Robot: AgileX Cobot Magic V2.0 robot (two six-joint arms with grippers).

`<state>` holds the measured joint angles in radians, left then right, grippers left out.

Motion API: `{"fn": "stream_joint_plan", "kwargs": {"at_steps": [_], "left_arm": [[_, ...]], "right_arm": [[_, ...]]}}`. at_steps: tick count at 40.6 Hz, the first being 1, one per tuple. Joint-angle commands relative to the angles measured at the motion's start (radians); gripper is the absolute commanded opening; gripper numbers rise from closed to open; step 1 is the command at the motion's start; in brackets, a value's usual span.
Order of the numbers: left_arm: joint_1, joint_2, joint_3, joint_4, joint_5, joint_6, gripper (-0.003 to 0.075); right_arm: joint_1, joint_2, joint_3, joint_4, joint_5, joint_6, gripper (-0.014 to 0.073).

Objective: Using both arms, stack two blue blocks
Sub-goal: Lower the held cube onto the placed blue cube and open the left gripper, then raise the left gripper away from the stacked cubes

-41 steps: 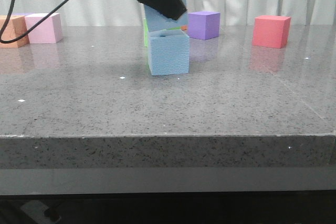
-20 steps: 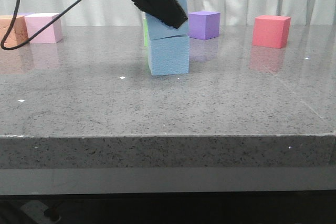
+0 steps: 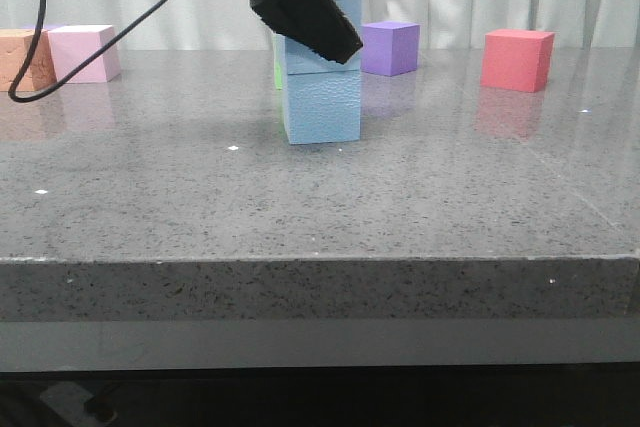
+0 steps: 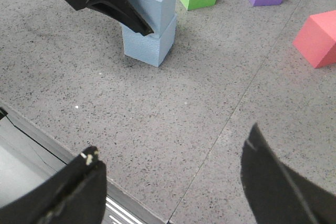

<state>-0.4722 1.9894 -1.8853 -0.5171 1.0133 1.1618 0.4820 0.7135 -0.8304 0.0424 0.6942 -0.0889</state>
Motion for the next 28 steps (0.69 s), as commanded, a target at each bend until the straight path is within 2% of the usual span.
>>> {"fn": "stream_joint_plan", "kwargs": {"at_steps": [1, 8, 13, 23, 28], "left_arm": [[-0.009, -0.08, -0.032, -0.043, -0.036, -0.012, 0.0589], [-0.009, -0.146, -0.032, -0.047, -0.036, -0.018, 0.0589], [-0.009, -0.191, -0.032, -0.047, -0.033, -0.101, 0.0589], [-0.003, -0.278, -0.032, -0.027, -0.022, -0.418, 0.0588], [-0.003, -0.322, -0.032, 0.069, 0.031, -0.627, 0.0588]], "right_arm": [[-0.007, -0.004, -0.024, -0.002, -0.073, -0.009, 0.0543], [-0.007, -0.004, -0.024, -0.002, -0.073, -0.009, 0.0543], [-0.007, -0.004, -0.024, -0.002, -0.073, -0.009, 0.0543], [-0.007, -0.004, -0.024, -0.002, -0.073, -0.009, 0.0543], [-0.007, -0.004, -0.024, -0.002, -0.073, -0.009, 0.0543]]}}
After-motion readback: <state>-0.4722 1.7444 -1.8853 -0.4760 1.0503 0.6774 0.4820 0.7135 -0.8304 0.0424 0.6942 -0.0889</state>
